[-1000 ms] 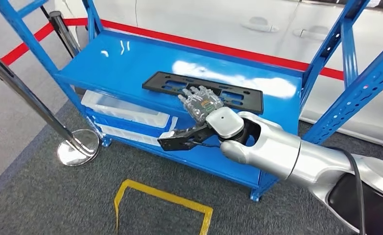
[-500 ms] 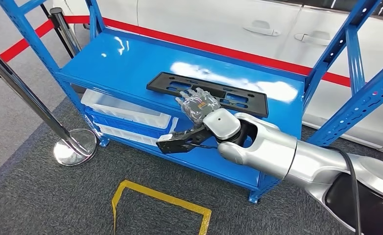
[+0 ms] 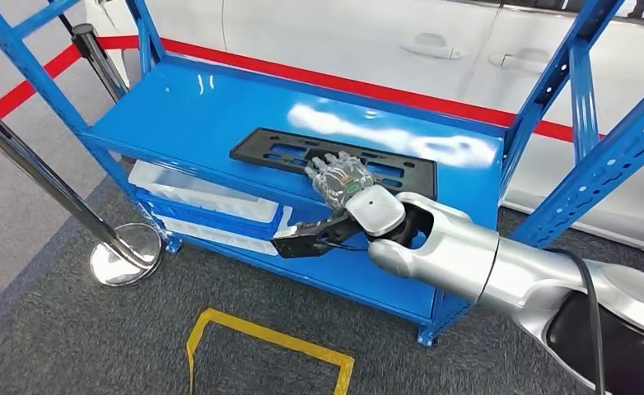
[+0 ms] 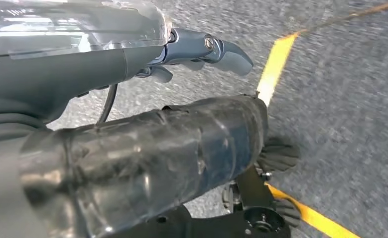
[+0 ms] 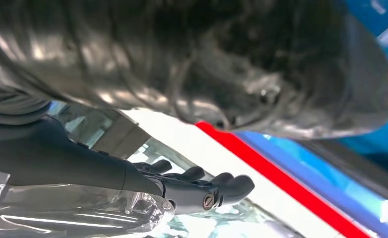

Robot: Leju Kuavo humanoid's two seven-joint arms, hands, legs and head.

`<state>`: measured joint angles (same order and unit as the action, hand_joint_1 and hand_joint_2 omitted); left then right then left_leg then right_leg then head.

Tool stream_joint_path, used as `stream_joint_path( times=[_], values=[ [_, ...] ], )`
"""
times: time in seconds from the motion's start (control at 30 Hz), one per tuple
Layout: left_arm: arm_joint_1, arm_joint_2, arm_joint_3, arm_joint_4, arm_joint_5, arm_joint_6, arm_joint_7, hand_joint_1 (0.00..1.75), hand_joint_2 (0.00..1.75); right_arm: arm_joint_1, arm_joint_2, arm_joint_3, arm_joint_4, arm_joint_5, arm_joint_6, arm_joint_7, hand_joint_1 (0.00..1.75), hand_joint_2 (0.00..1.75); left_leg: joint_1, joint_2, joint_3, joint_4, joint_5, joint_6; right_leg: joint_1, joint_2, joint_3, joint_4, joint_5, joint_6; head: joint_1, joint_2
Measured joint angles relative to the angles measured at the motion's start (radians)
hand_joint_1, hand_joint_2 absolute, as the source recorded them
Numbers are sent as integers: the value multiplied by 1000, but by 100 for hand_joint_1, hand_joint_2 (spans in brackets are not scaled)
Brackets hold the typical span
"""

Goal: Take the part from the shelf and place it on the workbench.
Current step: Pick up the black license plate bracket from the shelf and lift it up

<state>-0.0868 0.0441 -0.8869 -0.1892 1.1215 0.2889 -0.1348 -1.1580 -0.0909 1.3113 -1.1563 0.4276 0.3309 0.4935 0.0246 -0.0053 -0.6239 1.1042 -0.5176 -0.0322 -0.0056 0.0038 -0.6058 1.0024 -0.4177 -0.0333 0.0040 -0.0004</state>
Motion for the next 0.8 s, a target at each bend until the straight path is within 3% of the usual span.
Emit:
stream_joint_path(
  times=[0.07, 0.1, 0.13, 0.2, 0.27, 0.3, 0.43, 0.5, 0.57, 0.6, 0.67, 0.73, 0.8],
  values=[
    [0, 0, 0, 0, 1, 0, 0, 0, 0, 2, 0, 1, 3, -1, 1, 4, 0, 0, 0, 0, -74, 131, -46, -3, 3, -1, 3, 1, -4, -7, 0, 0],
    [0, 0, 0, 0, 1, 0, -1, 0, 0, 5, 0, 1, 4, -1, 2, 7, 0, 0, 0, 0, -99, 169, -48, -5, 5, 0, 5, 2, -7, -9, 0, 0],
    [1, 0, 0, 0, 2, 0, -1, 0, 0, 7, 0, 1, 5, -1, 2, 11, 0, 0, 0, 0, -107, 169, -31, -7, 5, 1, 7, 4, -11, -9, 0, 0],
    [4, 0, 0, 0, 3, 0, -1, 0, 0, 7, -3, 1, 7, -1, 2, 19, 0, 0, 2, 1, -68, 63, 44, -8, 4, 4, 13, 13, -22, -4, -1, 0],
    [4, 0, 0, 0, 3, 1, -1, 0, 0, 6, -6, 1, 8, -1, 2, 23, 0, 0, 0, 2, -16, -48, 86, -4, 8, 6, 13, 26, -34, 5, -1, 0],
    [3, 0, 0, 0, 4, 1, -1, 0, 0, 6, -8, 1, 8, -1, 2, 24, 0, 0, -1, 1, -4, -74, 89, 0, 10, 7, 11, 31, -38, 10, -1, 0],
    [3, 0, 0, 0, 5, 1, -2, 0, 0, 5, -12, 0, 10, -1, 1, 26, 0, 0, -1, 0, 5, -84, 81, 23, 10, 5, 6, 47, -54, 24, -1, 0],
    [3, -1, 0, 0, 5, 0, -3, 0, 0, 5, -15, 0, 10, 0, 1, 26, 0, 0, 2, 1, 13, -89, 80, 33, 5, 4, -34, 129, -96, 35, 0, 0],
    [3, 0, 0, 0, 4, 0, -5, 0, 0, 8, -18, 0, 11, 0, 0, 27, 0, 0, 2, 1, 16, -89, 76, 39, 2, 2, -106, 257, -143, 42, 0, 0],
    [3, 0, 0, 0, 3, 0, -6, 0, 0, 11, -19, 0, 12, 0, 0, 27, 0, 0, 1, 1, 18, -89, 74, 40, 1, 1, -134, 299, -148, 43, 0, 0],
    [3, 0, 0, 0, 2, 0, -7, 0, 0, 14, -20, 0, 13, 0, 0, 27, 0, 0, 1, 0, 23, -89, 70, 40, 0, 1, -145, 291, -112, 41, 0, 0],
    [3, 0, 0, 0, 2, 0, -8, 0, 0, 15, -21, 0, 14, 0, -1, 26, 0, 0, 1, -1, 27, -89, 67, 39, 0, 1, -132, 251, -78, 39, 0, 0],
    [3, 0, 0, 0, 2, 0, -8, 0, 0, 14, -21, 0, 14, 0, -1, 26, 0, 0, 1, -1, 27, -89, 67, 39, 0, 1, -130, 248, -76, 39, 0, 0]
  ],
)
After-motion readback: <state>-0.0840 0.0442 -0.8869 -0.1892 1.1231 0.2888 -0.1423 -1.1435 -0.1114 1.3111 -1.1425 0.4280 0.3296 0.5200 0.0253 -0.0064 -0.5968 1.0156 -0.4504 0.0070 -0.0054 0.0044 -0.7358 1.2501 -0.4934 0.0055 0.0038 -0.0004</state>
